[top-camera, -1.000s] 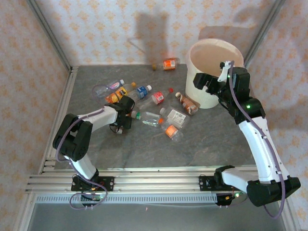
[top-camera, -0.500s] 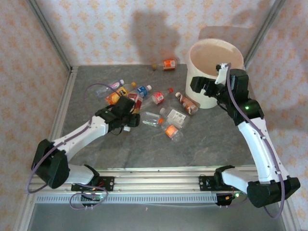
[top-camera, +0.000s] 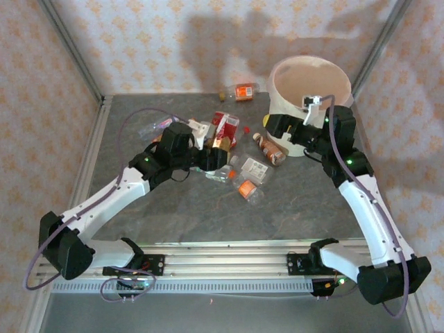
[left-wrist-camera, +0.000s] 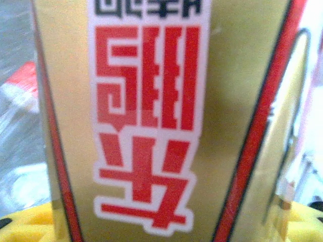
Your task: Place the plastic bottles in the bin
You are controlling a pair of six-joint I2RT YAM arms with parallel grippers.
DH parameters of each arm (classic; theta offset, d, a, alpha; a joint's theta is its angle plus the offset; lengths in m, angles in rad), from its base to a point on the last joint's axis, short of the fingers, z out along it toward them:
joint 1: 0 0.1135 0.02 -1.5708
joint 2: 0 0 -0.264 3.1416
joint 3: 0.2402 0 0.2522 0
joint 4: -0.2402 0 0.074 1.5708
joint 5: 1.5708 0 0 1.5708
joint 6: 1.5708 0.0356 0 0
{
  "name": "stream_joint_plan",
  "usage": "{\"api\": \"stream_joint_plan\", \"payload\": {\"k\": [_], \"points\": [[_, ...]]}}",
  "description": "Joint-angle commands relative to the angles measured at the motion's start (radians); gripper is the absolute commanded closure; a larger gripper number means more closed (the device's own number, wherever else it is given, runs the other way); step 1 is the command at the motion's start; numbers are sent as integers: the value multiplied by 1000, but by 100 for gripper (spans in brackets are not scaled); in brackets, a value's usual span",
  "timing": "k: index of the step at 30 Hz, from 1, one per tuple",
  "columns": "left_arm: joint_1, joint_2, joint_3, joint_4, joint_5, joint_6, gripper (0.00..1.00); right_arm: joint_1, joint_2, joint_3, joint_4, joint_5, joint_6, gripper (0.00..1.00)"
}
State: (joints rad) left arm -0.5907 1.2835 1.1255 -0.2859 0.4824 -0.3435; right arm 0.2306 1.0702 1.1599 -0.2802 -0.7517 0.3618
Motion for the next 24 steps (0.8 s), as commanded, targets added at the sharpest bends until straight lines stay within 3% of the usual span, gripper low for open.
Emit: {"api": "stream_joint_plan", "payload": {"k": [1, 7, 11, 14, 17, 19, 24], "points": [[-19, 18, 75, 61, 96, 11, 52, 27, 15, -17, 134, -88, 105, 1], [-54, 22, 64, 186, 157, 40, 54, 131, 49, -56, 362, -154, 188, 1], [-55, 59, 90, 234, 282, 18, 54, 159, 70, -57, 469, -180, 197, 1], [-55, 79, 111, 227, 360, 19, 54, 159, 96, -22, 433, -154, 190, 1], [-55, 84, 119, 234, 417, 13, 54, 159, 143, -3, 460, -230, 187, 1], [-55, 90, 123, 241, 423, 2, 54, 161, 155, -15, 521, -300, 185, 1], [-55, 91, 115, 252, 399, -5, 54, 161, 135, -15, 470, -339, 94, 1]]}}
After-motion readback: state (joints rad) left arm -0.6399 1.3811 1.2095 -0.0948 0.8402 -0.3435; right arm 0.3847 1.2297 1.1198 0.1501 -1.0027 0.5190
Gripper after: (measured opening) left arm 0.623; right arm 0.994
